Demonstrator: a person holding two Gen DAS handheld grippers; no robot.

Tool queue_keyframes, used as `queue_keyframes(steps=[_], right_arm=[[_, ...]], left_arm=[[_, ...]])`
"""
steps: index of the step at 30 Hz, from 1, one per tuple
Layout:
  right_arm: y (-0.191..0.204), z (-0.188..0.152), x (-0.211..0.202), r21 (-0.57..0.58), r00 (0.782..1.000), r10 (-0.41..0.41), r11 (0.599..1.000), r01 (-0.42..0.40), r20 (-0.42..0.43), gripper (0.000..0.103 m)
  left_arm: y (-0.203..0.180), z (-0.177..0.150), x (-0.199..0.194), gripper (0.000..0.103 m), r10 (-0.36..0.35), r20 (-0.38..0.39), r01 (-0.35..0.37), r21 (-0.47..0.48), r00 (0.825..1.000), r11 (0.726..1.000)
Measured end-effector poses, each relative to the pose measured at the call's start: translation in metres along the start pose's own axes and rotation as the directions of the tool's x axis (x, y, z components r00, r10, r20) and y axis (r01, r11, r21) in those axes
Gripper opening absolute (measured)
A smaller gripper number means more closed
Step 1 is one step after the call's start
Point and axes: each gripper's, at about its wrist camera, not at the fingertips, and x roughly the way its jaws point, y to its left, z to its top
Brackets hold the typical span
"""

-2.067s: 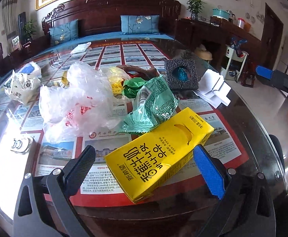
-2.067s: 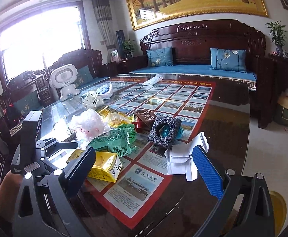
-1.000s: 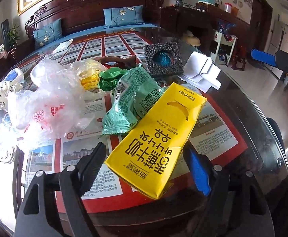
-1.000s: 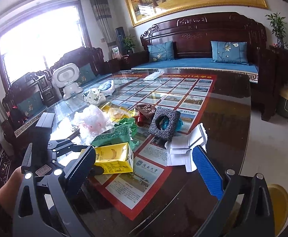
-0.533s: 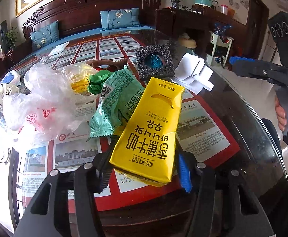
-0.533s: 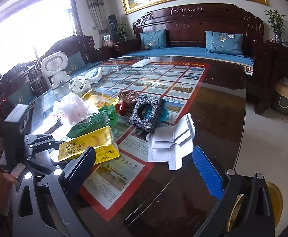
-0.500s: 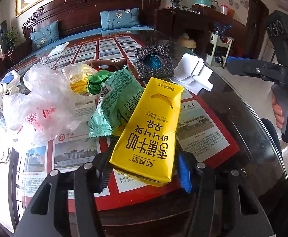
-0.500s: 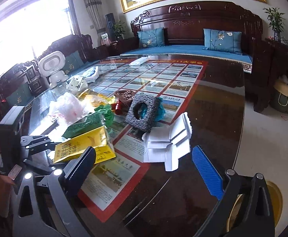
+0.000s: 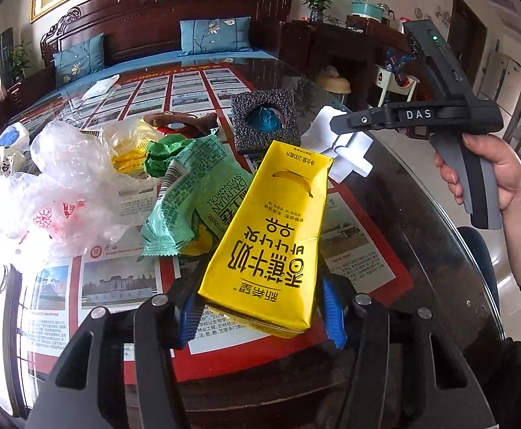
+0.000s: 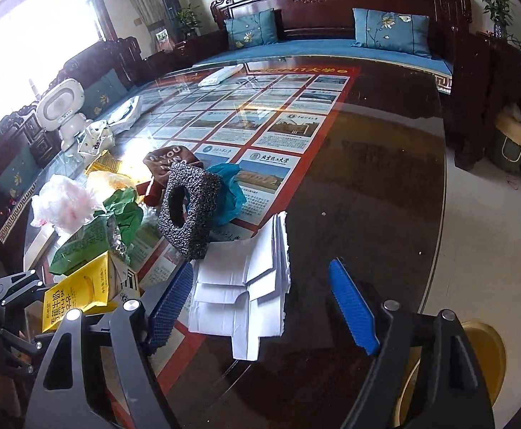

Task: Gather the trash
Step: 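Grasp the yellow milk carton with the left gripper while the right gripper grasps the white folded paper, then carry both items over the yellow bucket and open both grippers to drop them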

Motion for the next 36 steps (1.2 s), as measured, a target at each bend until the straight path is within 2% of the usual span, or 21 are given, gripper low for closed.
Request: queue_keyframes(steps=[2, 3, 4, 7, 15, 24, 29, 36], right_arm=[[-0.002, 0.002, 0.005, 0.002, 1.0, 0.015, 1.0, -0.015, -0.017, 0.074], [-0.001, 0.002, 0.008, -0.003, 0.999, 0.035, 0.999, -0.035, -0.028, 0.063], [-0.001, 0.002, 0.012, -0.009, 0.997, 0.057, 0.998, -0.058, -0.049, 0.045], [0.003, -0.001, 0.014, -0.029, 0.993, 0.096, 0.995, -0.098, -0.07, 0.013], [0.012, -0.011, -0.013, -0.101, 0.986, 0.163, 0.981, -0.165, -0.027, 0.008], [0.012, -0.037, -0.039, -0.14, 0.965, 0.238, 0.957, -0.253, -0.114, 0.007], [0.001, -0.052, -0.059, -0.132, 0.951, 0.274, 0.947, -0.293, -0.142, 0.007], [-0.029, -0.062, -0.093, -0.127, 0.957, 0.272, 0.95, -0.284, -0.105, 0.007]], left_arm=[[0.0, 0.001, -0.001, 0.055, -0.002, 0.002, 0.002, -0.006, 1.0, 1.0], [0.0, 0.001, -0.001, 0.055, 0.002, 0.004, -0.002, -0.006, 1.0, 1.0], [-0.001, 0.001, -0.002, 0.055, 0.0, 0.003, 0.0, -0.006, 1.0, 1.0], [-0.003, 0.003, -0.003, 0.055, -0.002, 0.005, 0.002, -0.007, 1.0, 1.0], [-0.009, 0.007, -0.007, 0.055, -0.007, 0.013, 0.007, -0.009, 1.0, 1.0], [-0.02, 0.008, -0.012, 0.055, -0.008, 0.017, 0.008, -0.008, 1.0, 1.0], [-0.035, 0.012, -0.013, 0.055, -0.012, 0.01, 0.012, 0.012, 1.0, 1.0], [-0.068, 0.029, -0.006, 0.055, -0.031, -0.002, 0.031, 0.061, 1.0, 0.998]])
